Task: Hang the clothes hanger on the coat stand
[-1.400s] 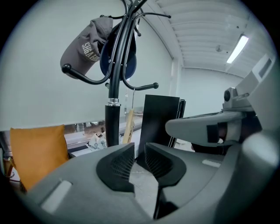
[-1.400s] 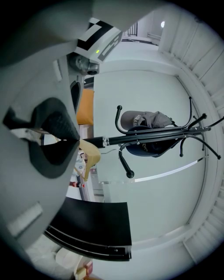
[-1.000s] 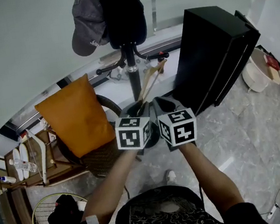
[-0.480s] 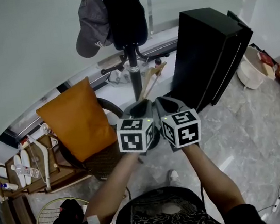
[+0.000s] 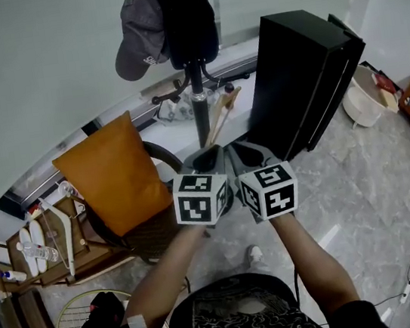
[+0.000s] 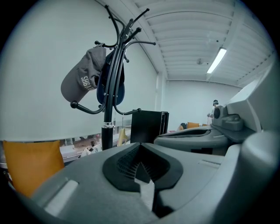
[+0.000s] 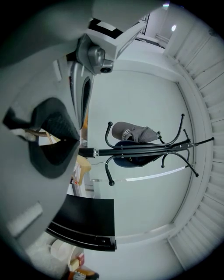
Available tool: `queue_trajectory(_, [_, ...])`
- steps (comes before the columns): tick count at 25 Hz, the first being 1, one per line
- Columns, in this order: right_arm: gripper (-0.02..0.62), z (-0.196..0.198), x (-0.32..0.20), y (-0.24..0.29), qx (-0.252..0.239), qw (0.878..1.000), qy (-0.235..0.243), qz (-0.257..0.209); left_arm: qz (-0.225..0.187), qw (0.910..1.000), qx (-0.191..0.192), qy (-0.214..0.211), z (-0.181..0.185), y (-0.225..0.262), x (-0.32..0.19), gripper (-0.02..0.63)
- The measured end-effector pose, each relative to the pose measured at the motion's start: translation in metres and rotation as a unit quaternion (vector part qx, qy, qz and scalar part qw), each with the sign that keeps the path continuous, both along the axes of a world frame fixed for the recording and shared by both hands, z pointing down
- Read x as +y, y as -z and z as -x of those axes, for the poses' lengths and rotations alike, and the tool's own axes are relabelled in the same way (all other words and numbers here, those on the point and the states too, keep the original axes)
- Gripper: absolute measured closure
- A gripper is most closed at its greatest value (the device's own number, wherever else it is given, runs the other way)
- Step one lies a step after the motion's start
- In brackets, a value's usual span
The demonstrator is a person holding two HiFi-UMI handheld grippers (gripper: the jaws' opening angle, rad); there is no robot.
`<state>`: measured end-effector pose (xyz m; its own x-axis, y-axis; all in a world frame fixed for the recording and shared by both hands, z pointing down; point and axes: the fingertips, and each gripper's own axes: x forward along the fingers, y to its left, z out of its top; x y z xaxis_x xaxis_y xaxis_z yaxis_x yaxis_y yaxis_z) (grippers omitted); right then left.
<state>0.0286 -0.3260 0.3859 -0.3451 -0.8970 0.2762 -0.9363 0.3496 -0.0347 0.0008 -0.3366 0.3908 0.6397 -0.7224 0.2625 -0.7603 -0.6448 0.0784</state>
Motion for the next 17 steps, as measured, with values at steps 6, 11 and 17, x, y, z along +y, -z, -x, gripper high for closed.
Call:
queue_trajectory(6, [0.595, 0.0030, 0.0011, -0.0013, 0.002, 1.000, -0.002, 0.001, -0.003, 1.0000, 0.001, 0.005, 0.0056, -0.0001, -0.0005, 0.601])
queue_trajectory(11, [0.595, 0.0028, 0.0012, -0.0037, 0.004, 1.000, -0.001, 0.003, -0.003, 1.0000, 0.001, 0.003, 0.0042, -0.0012, -0.0003, 0.601])
queue_trajectory(17, [0.595, 0.0022, -0.0007, -0.0052, 0.005, 1.000, 0.002, 0.003, -0.003, 1.0000, 0.000, 0.003, 0.0024, -0.0034, -0.0014, 0.601])
